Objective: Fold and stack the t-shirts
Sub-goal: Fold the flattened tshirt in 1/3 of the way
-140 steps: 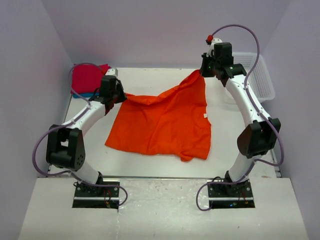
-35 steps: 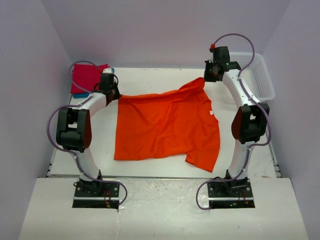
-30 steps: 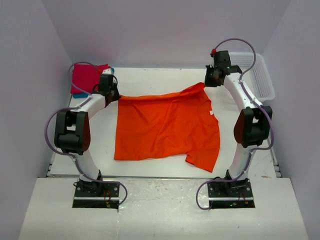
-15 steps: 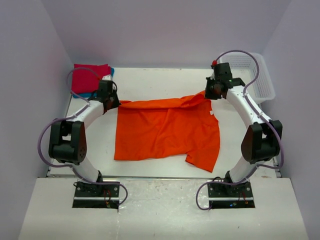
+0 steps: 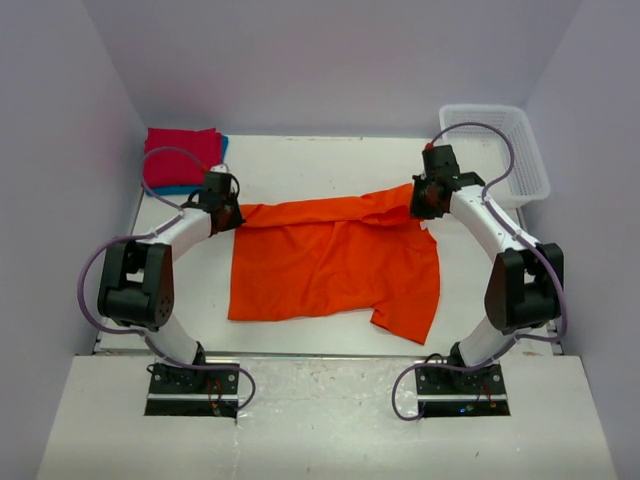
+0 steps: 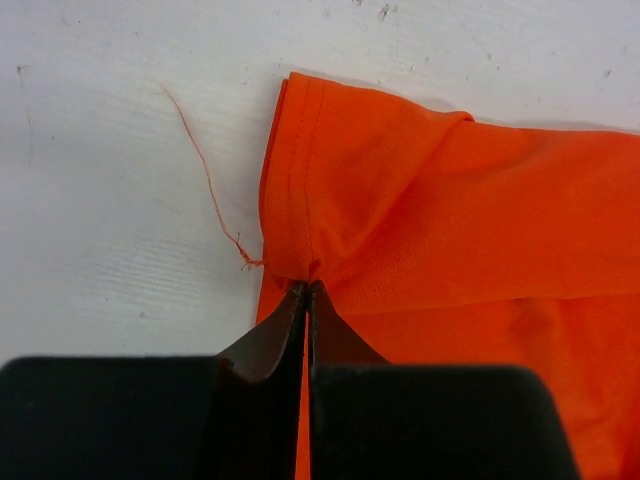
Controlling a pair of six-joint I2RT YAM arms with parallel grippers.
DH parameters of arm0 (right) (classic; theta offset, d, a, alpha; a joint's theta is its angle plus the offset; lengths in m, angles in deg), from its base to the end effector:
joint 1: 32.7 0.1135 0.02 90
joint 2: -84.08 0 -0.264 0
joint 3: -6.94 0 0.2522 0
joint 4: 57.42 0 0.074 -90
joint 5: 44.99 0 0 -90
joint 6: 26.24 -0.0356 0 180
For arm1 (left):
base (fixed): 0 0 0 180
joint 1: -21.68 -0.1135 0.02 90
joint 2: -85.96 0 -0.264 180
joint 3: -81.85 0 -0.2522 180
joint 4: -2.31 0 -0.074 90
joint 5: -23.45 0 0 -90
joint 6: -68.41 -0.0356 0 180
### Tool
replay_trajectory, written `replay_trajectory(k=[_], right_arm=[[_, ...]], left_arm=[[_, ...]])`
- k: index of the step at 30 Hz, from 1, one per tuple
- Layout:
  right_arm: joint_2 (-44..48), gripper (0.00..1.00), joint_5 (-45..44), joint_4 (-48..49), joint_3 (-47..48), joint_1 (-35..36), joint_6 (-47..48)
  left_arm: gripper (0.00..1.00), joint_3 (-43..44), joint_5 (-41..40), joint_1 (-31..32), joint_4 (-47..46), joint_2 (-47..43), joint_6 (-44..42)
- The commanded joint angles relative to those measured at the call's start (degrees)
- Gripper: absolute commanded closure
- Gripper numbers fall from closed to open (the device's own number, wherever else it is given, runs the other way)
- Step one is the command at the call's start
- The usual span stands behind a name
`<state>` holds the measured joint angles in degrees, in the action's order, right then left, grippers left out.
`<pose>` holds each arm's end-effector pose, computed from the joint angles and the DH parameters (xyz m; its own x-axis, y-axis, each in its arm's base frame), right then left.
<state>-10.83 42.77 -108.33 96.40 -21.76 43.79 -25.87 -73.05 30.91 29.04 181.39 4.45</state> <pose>0.3482 0.0659 0.2614 -0.8258 0.1880 -0.5318 0.1209 0.9799 0.1586 0.3435 -0.0517 0.1935 -0.7165 -0.3255 -0.6170 -0.2529 0.9455 -0.2051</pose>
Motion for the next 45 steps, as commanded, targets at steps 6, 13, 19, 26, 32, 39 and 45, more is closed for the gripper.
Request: replay_trajectory(k=[6,13,19,26,32,39,45], right_arm=[[5.35,1.00,-4.70,3.05,-3.89,0.05,-2.36],[4.48,1.00,-4.26,3.48,-5.91,-0.04,-2.71],[5.88,1.00,-5.23,4.01,-8.11,0.05,-3.06],[7.20,1.00,-6.81,3.40,-9.78,0.05,-3.67],[6.50,1.00,-6.90,3.57,-11.54,-0.04,-4.55],[7.54,0.92,-6.29,3.48,-15.05,0.22,-5.70],[14.49,0.39,-6.90,3.75,-17.96,4.87,-7.19]], left_arm=[[1.00,-4.64,-1.85,1.05,-1.19,-5.96,1.56],[1.00,-6.14,-1.94,1.05,-1.19,-6.23,1.82],[1.00,-7.19,-2.46,1.31,-1.28,-6.32,1.82],[1.00,-8.25,-2.11,1.58,-1.72,-6.06,1.82],[0.96,-8.95,-2.02,1.84,-2.25,-5.26,1.91],[0.75,-10.62,-3.42,2.45,-2.86,-8.07,3.40],[0.50,-11.94,-6.68,3.51,-1.46,-17.47,5.51]])
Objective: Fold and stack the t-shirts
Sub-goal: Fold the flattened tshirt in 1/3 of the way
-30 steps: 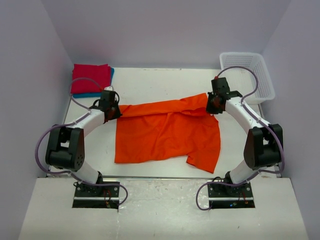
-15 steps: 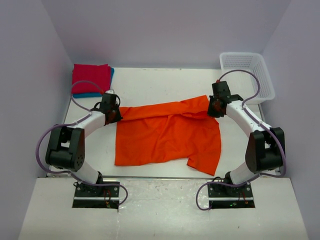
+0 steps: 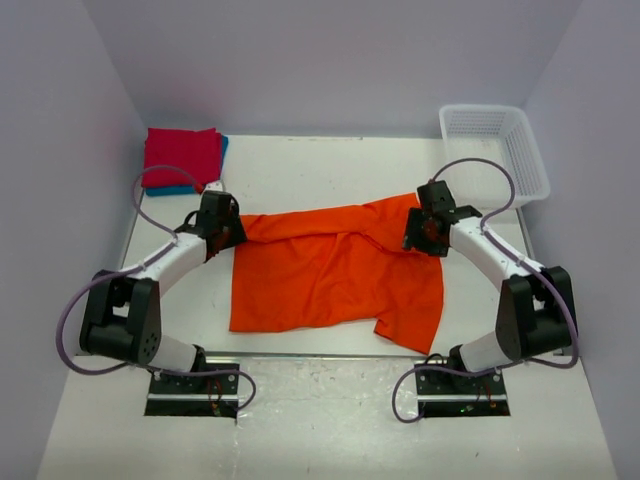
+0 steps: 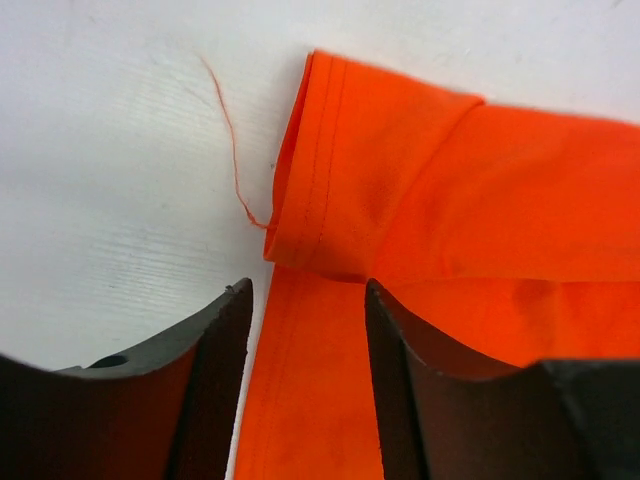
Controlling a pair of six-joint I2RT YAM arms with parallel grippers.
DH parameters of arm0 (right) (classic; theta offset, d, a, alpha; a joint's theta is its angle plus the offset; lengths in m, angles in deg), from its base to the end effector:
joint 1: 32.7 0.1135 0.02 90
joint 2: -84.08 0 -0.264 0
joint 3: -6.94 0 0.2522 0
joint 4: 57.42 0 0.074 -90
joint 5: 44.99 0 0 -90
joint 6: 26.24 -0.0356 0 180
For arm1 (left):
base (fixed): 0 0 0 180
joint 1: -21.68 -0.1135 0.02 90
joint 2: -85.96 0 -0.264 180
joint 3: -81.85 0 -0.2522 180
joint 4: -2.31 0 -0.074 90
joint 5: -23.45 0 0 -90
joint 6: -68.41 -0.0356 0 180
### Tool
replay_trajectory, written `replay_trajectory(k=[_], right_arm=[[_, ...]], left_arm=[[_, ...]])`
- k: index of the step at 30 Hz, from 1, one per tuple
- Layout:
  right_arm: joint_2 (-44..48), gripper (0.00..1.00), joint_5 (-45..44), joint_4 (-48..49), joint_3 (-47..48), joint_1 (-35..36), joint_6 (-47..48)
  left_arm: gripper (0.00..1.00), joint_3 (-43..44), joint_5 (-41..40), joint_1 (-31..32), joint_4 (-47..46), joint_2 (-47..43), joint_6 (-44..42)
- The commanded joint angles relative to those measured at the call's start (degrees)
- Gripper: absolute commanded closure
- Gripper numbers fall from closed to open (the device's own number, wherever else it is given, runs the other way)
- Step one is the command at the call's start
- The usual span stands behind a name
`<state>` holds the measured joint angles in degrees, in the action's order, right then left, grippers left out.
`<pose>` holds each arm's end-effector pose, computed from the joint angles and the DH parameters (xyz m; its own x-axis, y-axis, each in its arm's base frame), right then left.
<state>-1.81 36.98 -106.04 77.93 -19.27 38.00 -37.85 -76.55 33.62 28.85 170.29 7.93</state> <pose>0.2866 0.0633 0.2142 -0.8577 0.2376 -0.4559 0.2258 0.9708 0.0812 0.2885 -0.0547 0.1893 -0.7048 -0.3469 -0.6188 -0.2890 0.9370 -0.1962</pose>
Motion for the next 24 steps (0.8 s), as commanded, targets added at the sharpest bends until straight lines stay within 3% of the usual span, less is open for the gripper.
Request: replay_trajectory(k=[1,5,9,13,16,24], right_arm=[[5.99,0.34,-0.85,1.37,0.69,3.35,-1.40],[5.30,0.24,0.81,1.36,6.12,4.59,-0.71],[-2.34,0.21,1.44,0.58,14.73,4.59,-0.17],[-10.50,0.11,1.36,-0.22,20.54,4.41,0.71],[-14.47,0.18,2.92,-0.48,26.06,2.93,2.02],[-28.36,0.15,3.29,-5.57,37.77,-3.75,4.22]], left_arm=[[0.49,0.04,-5.19,1.23,-0.91,-7.68,2.38],[0.43,1.70,-6.61,1.50,-0.73,-11.91,2.65],[0.42,6.53,-5.30,1.41,1.80,-7.97,2.65],[0.42,6.98,-4.50,1.50,-0.03,-4.54,3.09],[0.44,9.08,-4.07,1.50,-2.05,-0.42,1.43],[0.44,21.03,-3.79,0.89,1.81,13.47,-2.18]])
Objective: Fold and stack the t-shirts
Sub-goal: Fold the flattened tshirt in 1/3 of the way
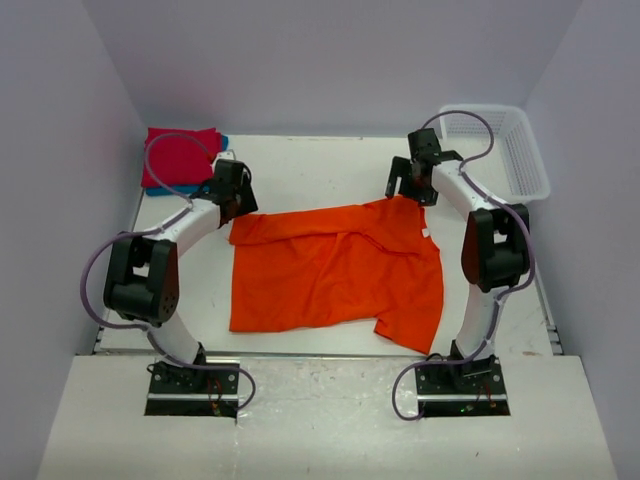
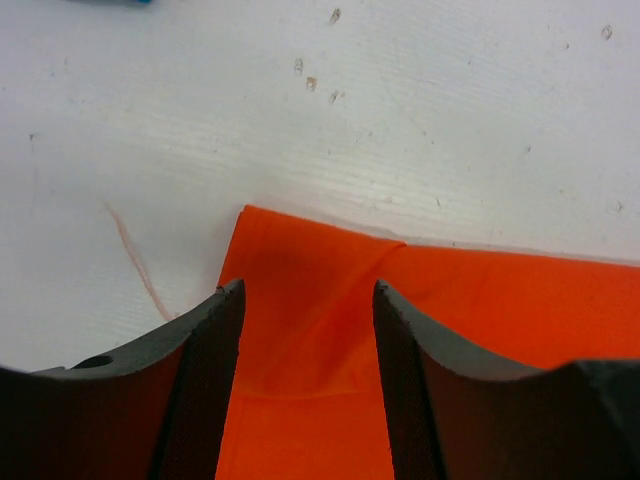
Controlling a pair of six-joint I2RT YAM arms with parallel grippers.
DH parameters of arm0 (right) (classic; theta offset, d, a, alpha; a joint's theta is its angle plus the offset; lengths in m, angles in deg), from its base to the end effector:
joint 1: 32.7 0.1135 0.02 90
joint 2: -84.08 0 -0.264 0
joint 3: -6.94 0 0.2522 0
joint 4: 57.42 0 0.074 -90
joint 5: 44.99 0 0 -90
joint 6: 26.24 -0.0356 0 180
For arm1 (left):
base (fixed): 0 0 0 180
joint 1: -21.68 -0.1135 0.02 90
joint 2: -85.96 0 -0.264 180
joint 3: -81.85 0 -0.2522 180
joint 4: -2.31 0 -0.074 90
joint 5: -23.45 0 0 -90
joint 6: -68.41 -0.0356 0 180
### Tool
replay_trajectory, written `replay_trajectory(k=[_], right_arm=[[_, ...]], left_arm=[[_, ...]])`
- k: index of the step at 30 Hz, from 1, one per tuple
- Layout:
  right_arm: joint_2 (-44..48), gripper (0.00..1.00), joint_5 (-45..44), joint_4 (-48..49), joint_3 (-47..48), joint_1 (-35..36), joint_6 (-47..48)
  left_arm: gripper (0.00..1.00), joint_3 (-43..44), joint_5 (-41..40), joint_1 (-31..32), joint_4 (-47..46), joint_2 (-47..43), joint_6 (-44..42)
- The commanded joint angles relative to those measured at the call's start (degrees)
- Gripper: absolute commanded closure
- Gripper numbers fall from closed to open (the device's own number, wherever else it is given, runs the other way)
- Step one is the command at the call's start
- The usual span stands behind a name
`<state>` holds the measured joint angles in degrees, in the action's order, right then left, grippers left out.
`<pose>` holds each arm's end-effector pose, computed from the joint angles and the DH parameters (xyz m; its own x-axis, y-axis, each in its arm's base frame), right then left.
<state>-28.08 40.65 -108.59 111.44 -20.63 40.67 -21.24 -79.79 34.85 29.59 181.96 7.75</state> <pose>0.4173 0.0865 0.2307 -0.8364 0.2210 -0.5016 0.1717 0.9747 0.1431 0.3533 -0.0743 0.2149 -0.6476 -0.3383 -0.6827 -0.2861 0.9384 -0.1936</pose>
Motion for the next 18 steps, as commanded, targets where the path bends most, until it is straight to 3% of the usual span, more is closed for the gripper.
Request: replay_trajectory(k=[1,9,14,18], right_arm=[[-3.67,0.16,0.57,-4.07,6.01,-3.36,2.08],[-10.96,0.26,2.07,-7.85,14.11,-4.78,4.55],[-12.82,0.34,3.48,-6.98,13.94,-4.87,4.64],[-11.94,0.34,2.43,-5.92,12.36,-5.22,3.94]], left_arm=[[0.44,6.52,-0.39,-0.77,1.77,4.43,-2.27],[0.45,9.35,2.33,-2.27,0.37,10.87,-1.83],[0.45,9.00,3.56,-2.18,-0.51,10.52,-1.83],[0.45,8.65,3.57,-2.18,-0.33,10.34,-2.18]])
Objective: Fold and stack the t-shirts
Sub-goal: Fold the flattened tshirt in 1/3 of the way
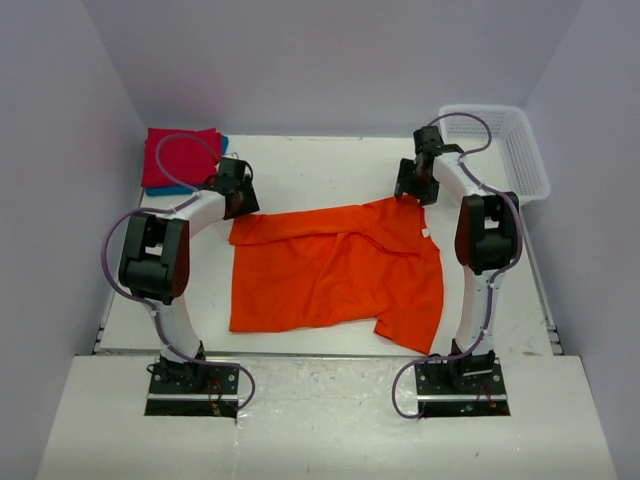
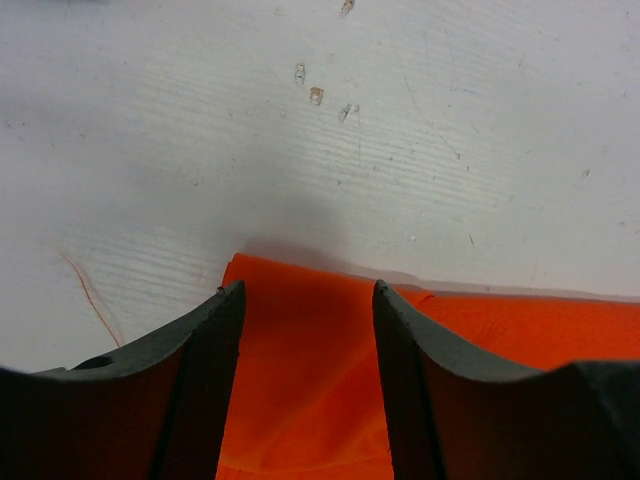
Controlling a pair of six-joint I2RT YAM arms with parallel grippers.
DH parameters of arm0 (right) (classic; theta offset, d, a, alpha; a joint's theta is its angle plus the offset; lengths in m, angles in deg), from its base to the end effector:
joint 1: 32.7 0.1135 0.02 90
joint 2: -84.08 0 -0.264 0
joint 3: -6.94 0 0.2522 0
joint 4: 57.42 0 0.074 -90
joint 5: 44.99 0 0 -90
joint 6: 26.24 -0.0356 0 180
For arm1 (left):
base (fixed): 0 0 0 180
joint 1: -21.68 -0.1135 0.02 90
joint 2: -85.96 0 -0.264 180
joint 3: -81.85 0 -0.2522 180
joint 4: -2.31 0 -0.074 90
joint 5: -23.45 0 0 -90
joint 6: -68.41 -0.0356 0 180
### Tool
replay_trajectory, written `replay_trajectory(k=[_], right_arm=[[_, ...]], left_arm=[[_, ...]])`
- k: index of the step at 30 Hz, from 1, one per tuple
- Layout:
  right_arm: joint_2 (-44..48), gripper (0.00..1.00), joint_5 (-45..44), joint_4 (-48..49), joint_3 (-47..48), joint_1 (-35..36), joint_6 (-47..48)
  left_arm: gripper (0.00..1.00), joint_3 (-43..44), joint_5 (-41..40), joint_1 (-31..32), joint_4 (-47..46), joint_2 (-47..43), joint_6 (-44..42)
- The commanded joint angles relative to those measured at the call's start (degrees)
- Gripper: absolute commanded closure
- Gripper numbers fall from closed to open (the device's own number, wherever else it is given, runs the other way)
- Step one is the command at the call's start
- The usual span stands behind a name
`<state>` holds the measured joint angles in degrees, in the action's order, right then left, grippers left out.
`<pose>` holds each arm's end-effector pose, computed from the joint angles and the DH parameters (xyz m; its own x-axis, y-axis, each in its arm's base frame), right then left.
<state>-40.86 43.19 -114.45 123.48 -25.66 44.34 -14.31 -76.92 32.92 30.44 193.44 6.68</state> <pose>0.4629 0.0560 0.1934 -0.8876 0.2252 -0.4018 0.1969 0.9741 0.1110 0.3914 -0.0713 0.1785 -0.7176 -0.3324 -0.6120 -0.2923 0.9414 -0.1686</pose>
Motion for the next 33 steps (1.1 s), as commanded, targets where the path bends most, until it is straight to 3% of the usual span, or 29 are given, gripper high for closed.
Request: replay_trajectory(k=[1,12,14,15,18,20,22,25,26,33], right_arm=[[1.28,0.34,-0.11,-0.15,0.23,-0.28,0.17],[-1.18,0.36,1.47,-7.00,3.73,-0.81,0.08],[-1.70,0.41,2.69,-7.80,4.35,-0.81,-0.09],[-2.23,0.50,3.31,-8.32,4.97,-0.81,0.08],[-2.50,0.62,3.49,-8.77,5.59,-0.81,-0.18],[-2.50,0.66,2.45,-8.77,5.85,-0.90,-0.53],[-2.41,0.77,1.92,-8.77,6.03,-0.90,-1.23],[-1.80,0.83,-0.19,-8.77,5.41,-0.98,-2.29],[-1.53,0.90,-1.50,-8.59,5.24,-0.90,-2.64],[0.67,1.00,-3.36,-6.04,1.46,-1.07,-4.22]], left_arm=[[0.45,1.64,0.70,-0.35,-1.19,-1.13,-1.20],[0.45,1.28,0.97,-0.35,-0.57,-1.75,-1.20],[0.45,1.28,1.14,-0.35,-0.66,-1.84,-1.20],[0.45,1.37,1.23,-0.35,-0.49,-1.75,-1.20],[0.45,1.37,1.14,-0.35,-0.22,-1.92,-1.20],[0.45,1.20,1.06,-0.35,-0.40,-1.84,-1.29],[0.45,1.20,0.79,-0.35,-0.31,-1.40,-1.29],[0.45,1.11,-0.17,-0.35,-0.05,-0.96,-1.20],[0.45,0.85,-0.78,-0.35,-0.04,-0.78,-1.20],[0.45,1.81,-2.11,-0.35,0.57,1.24,-1.38]])
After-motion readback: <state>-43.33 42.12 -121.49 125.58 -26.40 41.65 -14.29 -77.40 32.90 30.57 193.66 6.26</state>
